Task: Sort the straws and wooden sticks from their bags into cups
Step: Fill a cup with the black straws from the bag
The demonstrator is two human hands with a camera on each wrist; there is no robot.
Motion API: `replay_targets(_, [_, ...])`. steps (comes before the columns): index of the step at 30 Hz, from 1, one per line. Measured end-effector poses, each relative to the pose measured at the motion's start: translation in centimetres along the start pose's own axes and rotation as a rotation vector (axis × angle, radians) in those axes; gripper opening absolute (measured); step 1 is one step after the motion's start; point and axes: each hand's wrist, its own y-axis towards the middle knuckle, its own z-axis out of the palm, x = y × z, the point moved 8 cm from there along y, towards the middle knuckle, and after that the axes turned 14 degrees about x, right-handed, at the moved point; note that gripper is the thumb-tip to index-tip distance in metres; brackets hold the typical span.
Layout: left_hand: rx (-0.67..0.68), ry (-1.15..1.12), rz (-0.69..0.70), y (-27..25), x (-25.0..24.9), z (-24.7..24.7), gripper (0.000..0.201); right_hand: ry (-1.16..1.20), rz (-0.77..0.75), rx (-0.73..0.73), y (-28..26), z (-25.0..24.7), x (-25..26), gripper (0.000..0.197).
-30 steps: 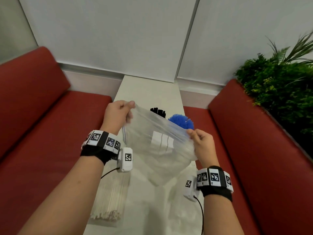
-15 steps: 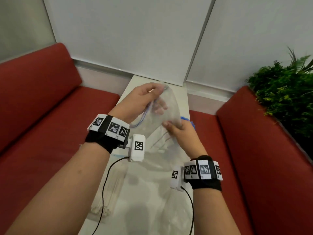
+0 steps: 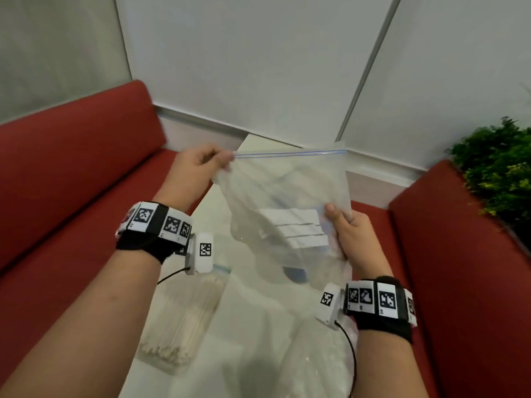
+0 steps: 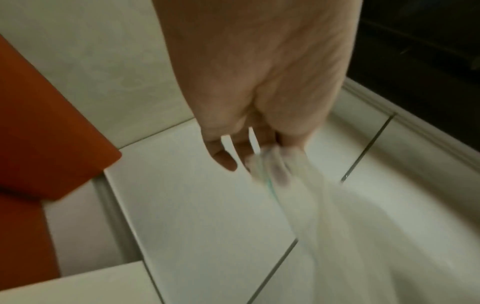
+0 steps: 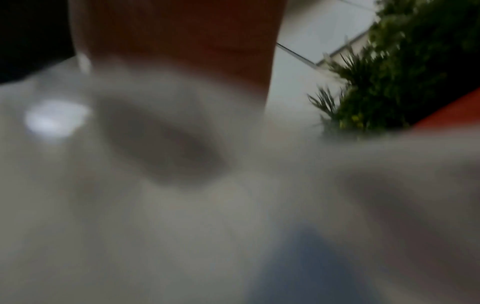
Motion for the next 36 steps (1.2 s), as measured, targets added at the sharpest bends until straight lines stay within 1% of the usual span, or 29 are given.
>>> replay_targets(1, [-0.11,-0.083,0.003,-0.2,0.3,0.2,0.019,0.042,-0.02,-0.004,0.2,0.5,0.4,0.069])
replay_targets(2, [-0.169,-0.218,-0.039,-0.4,1.2,0.6,0.029,0.094,-0.032,-0.02,0.2,0.9,0.7,0.077])
replay_targets(3, [-0.126,-0.387,-0.13,-0.5,2.5,1.7,0.047,0.158,-0.037,-0.037,0.3,1.3,0.9,0.08])
replay_targets(4, [0.033,-0.565,-0.232,-0.8,4.0,3.8,0.066,0.225,-0.042,-0.05,0.3,1.5,1.0,0.076])
replay_targets(5, [0.274,-0.717,-0.305,-1.5,4.6,6.4,0.078,0.289,-0.045,-0.051,0.2,2.0,1.1,0.067])
replay_targets(6, [0.501,-0.831,-0.325,-2.6,4.6,8.7,0.081,0.344,-0.041,-0.042,0.2,2.4,1.1,0.056])
replay_targets(7, [0.627,-0.899,-0.331,-3.6,4.4,10.2,0.076,0.383,-0.041,-0.039,0.2,2.8,1.1,0.048])
replay_targets(8, [0.661,-0.894,-0.338,-4.1,4.5,10.9,0.066,0.405,-0.049,-0.049,0.2,3.0,1.0,0.042])
replay_targets(9, [0.634,-0.789,-0.337,-4.1,4.8,11.2,0.053,0.402,-0.052,-0.074,0.2,2.9,0.8,0.041])
replay_targets(10, [0.571,-0.668,-0.317,-3.7,4.9,11.0,0.041,0.369,-0.043,-0.114,-0.1,2.5,0.5,0.042])
replay_targets(11, [0.468,-0.566,-0.312,-3.2,5.1,10.4,0.032,0.315,-0.027,-0.16,-0.3,1.9,0.1,0.045])
replay_targets(13, [0.303,-0.503,-0.315,-2.7,5.5,9.0,0.034,0.225,-0.006,-0.214,-0.7,0.3,-0.8,0.047])
replay_targets(15, [0.27,-0.576,-0.29,-2.4,5.6,8.7,0.046,0.219,-0.025,-0.178,-1.0,-0.7,-1.3,0.034])
replay_targets(16, [0.292,-0.601,-0.264,-2.4,5.4,8.8,0.048,0.259,-0.043,-0.123,-1.2,-0.7,-1.3,0.028])
replay_targets(18, [0.37,-0.603,-0.218,-2.5,4.9,9.3,0.033,0.372,-0.081,-0.011,-1.8,-1.0,-1.3,0.026])
replay_targets(19, [0.382,-0.586,-0.232,-2.5,5.0,9.3,0.023,0.398,-0.076,0.026,-2.3,-1.4,-1.5,0.023])
replay_targets(20, [0.372,-0.561,-0.251,-2.5,5.2,9.1,0.024,0.387,-0.065,0.063,-2.9,-1.6,-1.5,0.016])
replay_targets(21, [0.379,-0.542,-0.274,-2.5,5.5,9.0,0.036,0.367,-0.055,0.083,-3.4,-1.9,-1.7,0.021])
replay_targets(22, [0.395,-0.547,-0.302,-2.7,5.5,9.2,0.041,0.347,-0.05,0.082,-3.8,-2.2,-2.0,0.039])
replay_targets(23, [0.432,-0.598,-0.32,-2.6,5.6,9.8,0.032,0.338,-0.053,0.073,-4.2,-2.5,-2.1,0.051])
replay_targets(24, [0.473,-0.703,-0.333,-2.7,5.4,10.4,0.018,0.322,-0.06,0.054,-4.6,-2.8,-1.9,0.056])
replay_targets(25, [0.52,-0.826,-0.357,-2.8,5.3,11.2,0.027,0.284,-0.07,0.028,-4.9,-3.2,-1.8,0.058])
replay_targets(27, [0.64,-1.001,-0.44,-3.3,5.1,13.0,0.058,0.159,-0.08,-0.016,-5.6,-4.0,-1.8,0.06])
replay_targets(28, [0.728,-1.023,-0.453,-3.7,4.6,13.9,0.063,0.097,-0.082,-0.018,-6.0,-4.3,-1.8,0.059])
replay_targets(30, [0.865,-0.824,-0.391,-3.6,4.0,15.4,0.045,0.021,-0.057,0.028,-6.8,-4.8,-2.2,0.053])
replay_targets(31, [0.877,-0.667,-0.361,-3.2,3.8,15.9,0.039,0.004,-0.017,0.088,-7.4,-4.9,-2.6,0.051])
replay_targets(33, [0.774,-0.461,-0.359,-1.9,3.5,16.2,0.045,-0.014,0.11,0.206,-8.9,-5.6,-3.8,0.05])
replay_targets(34, [0.771,-0.422,-0.347,-1.5,2.9,16.6,0.046,-0.021,0.158,0.198,-9.8,-6.5,-4.3,0.052])
replay_targets(36, [0.904,-0.363,-0.306,-1.2,1.0,18.6,0.044,0.031,0.162,0.039,-11.0,-8.8,-4.1,0.048])
